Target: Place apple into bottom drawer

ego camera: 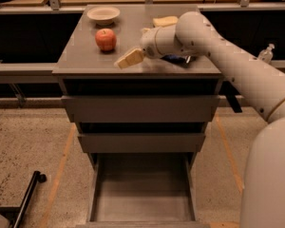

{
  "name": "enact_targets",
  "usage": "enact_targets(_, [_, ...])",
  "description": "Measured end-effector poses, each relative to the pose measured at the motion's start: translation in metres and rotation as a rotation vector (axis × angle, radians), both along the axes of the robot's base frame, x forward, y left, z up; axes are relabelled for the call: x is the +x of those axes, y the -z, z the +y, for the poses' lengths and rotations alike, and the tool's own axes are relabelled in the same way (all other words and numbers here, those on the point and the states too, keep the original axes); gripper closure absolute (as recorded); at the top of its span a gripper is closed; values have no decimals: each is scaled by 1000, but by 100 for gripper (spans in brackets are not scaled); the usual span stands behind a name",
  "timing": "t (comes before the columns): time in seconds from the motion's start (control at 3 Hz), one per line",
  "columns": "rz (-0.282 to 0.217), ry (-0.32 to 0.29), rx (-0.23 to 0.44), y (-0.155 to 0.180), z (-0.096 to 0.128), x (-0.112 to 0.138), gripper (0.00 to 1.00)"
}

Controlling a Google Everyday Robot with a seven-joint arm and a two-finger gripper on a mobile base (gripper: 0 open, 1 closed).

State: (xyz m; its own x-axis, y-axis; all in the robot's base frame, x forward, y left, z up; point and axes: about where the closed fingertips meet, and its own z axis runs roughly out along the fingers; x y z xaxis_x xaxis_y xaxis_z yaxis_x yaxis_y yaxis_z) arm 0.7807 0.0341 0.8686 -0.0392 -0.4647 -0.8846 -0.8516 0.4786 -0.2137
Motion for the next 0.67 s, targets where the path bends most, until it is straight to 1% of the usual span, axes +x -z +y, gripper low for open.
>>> enact_targets(0.33, [-16, 1, 57, 7, 20, 23, 0])
enact_targets(0.67, [-27, -15, 101, 11, 40, 44, 0])
